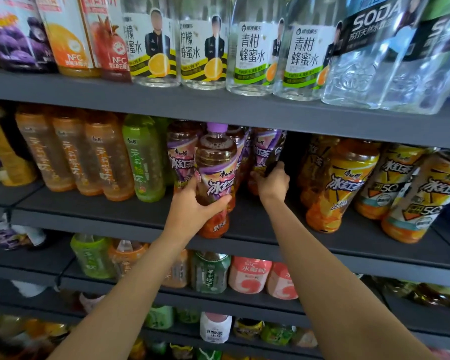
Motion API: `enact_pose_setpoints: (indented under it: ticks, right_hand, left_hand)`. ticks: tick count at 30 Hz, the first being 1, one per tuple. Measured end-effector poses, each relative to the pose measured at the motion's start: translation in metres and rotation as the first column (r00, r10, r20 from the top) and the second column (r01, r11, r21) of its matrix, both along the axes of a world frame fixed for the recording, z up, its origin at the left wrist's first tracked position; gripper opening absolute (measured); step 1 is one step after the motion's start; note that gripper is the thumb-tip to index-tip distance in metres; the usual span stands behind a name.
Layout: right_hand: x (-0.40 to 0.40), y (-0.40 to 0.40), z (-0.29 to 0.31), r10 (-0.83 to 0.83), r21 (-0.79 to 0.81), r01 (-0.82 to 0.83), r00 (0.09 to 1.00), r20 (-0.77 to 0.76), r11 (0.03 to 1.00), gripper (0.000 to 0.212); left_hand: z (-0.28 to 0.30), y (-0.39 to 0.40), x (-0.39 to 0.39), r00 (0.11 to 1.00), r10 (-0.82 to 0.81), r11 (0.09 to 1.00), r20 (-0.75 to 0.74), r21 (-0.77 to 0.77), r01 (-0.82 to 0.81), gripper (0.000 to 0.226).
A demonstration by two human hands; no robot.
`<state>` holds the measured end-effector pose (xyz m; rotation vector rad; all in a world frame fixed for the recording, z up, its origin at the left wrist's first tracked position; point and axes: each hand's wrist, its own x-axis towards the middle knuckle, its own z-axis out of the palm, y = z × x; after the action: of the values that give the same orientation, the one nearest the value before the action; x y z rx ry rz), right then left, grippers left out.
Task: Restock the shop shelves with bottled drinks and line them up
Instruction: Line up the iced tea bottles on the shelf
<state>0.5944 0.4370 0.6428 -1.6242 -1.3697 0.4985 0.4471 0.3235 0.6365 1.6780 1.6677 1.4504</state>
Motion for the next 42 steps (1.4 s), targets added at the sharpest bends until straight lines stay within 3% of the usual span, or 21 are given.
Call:
enact_pose_setpoints:
  ticks: [6, 10, 17, 29, 36, 42]
  right_hand:
    - [0.008, 0.006, 0.001, 0.159, -0.026, -0.16, 0.987, -0.031, 0.987, 0.052]
    - [-0.003, 0.003, 0.0, 0.244, -0.018, -0.244, 0.969, 0.028, 0.97, 0.053]
    - [0.0, -0.004, 0.0, 0.056, 0.002, -0.056, 0.998, 0.042, 0.998, 0.053]
    - [0.008, 0.016, -0.005, 0.056, -0.064, -0.06, 0.996, -0.065, 0.996, 0.066]
    - [0.008, 0.014, -0.009, 0.091, -0.082, -0.094, 0.995, -0.032, 0.992, 0.049]
    - [-0.002, 0.01, -0.024, -0.039, -0.136, 0.042, 0.999, 0.025, 0.99, 0.061]
  left_hand:
    - [-0.001, 0.003, -0.002, 1.0, -0.001, 1.0, 0.007, -0.008, 0.001, 0.042]
    - [-0.002, 0.003, -0.003, 1.0, -0.02, 1.0, 0.007, -0.012, 0.02, 0.043]
    - [-0.001, 0.003, -0.004, 0.998, -0.041, 0.999, 0.037, -0.029, 0.042, 0.048]
    - [-0.004, 0.001, -0.002, 0.998, -0.029, 0.999, 0.063, -0.024, 0.03, 0.045]
    - [-0.004, 0.002, -0.001, 0.997, -0.03, 0.999, 0.066, -0.007, 0.031, 0.048]
    - [-0.003, 0.0, -0.002, 0.997, -0.042, 0.999, 0.064, -0.014, 0.043, 0.05]
